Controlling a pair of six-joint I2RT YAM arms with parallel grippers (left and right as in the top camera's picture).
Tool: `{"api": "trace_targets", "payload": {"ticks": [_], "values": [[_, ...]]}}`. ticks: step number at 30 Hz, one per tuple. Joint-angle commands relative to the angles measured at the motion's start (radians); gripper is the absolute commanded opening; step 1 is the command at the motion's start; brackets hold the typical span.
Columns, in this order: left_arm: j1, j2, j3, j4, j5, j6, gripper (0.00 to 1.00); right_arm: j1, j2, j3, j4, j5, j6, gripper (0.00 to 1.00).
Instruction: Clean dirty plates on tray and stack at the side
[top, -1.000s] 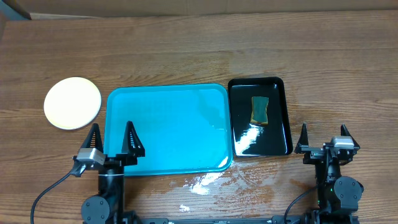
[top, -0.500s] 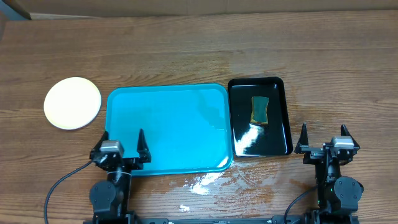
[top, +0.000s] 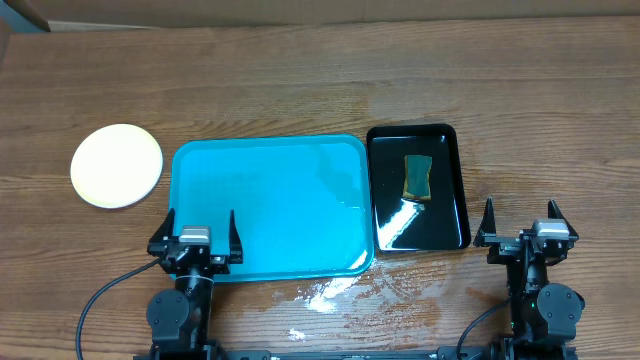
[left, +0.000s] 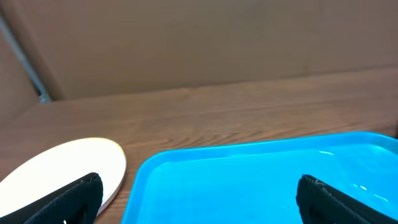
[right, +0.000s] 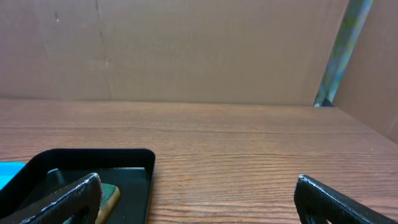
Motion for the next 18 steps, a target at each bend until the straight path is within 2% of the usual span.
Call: {"api": "trace_targets", "payload": {"ticks": [1,4,18], "values": [[-0.008,-0.012,-0.004,0.011,-0.144,-0.154,1.00,-0.002,-0.011,-0.010,0.007,-0.004,0.000,1.00],[-0.016,-0.012,-0.004,0.013,-0.175,-0.202,1.00,-0.002,-0.011,-0.010,0.007,-0.004,0.000,1.00],[-0.023,-0.011,-0.004,0.015,-0.172,-0.208,1.00,-0.002,-0.011,-0.010,0.007,-0.004,-0.001,1.00]]}}
